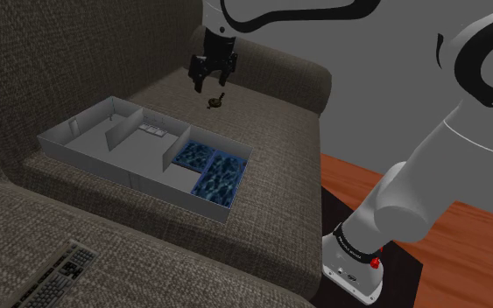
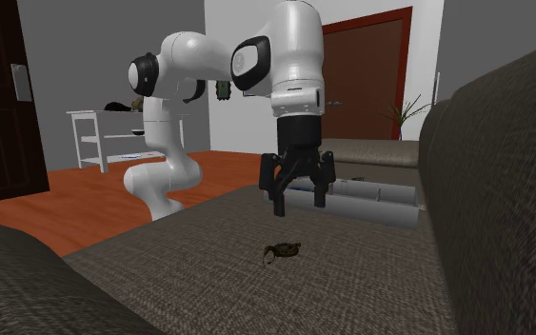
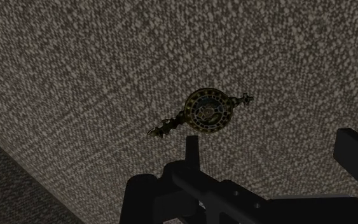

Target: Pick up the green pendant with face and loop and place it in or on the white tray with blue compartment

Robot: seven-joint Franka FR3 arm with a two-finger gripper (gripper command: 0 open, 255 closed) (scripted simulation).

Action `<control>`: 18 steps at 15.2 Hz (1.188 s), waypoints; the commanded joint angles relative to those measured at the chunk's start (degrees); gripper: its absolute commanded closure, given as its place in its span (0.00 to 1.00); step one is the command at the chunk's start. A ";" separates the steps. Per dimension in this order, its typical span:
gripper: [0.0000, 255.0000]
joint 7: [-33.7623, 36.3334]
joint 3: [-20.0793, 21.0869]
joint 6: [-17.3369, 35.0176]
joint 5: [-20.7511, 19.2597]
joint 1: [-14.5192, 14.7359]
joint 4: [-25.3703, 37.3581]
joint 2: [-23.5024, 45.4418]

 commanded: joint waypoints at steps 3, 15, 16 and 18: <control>0.00 0.00 -0.01 0.11 -0.02 -0.01 -0.04 0.05; 0.00 0.00 -0.01 0.11 -0.02 -0.01 -0.04 0.05; 0.00 8.82 -0.65 0.30 0.20 -0.58 -0.03 0.65; 0.00 26.23 -2.06 1.13 1.03 -1.73 -1.36 0.81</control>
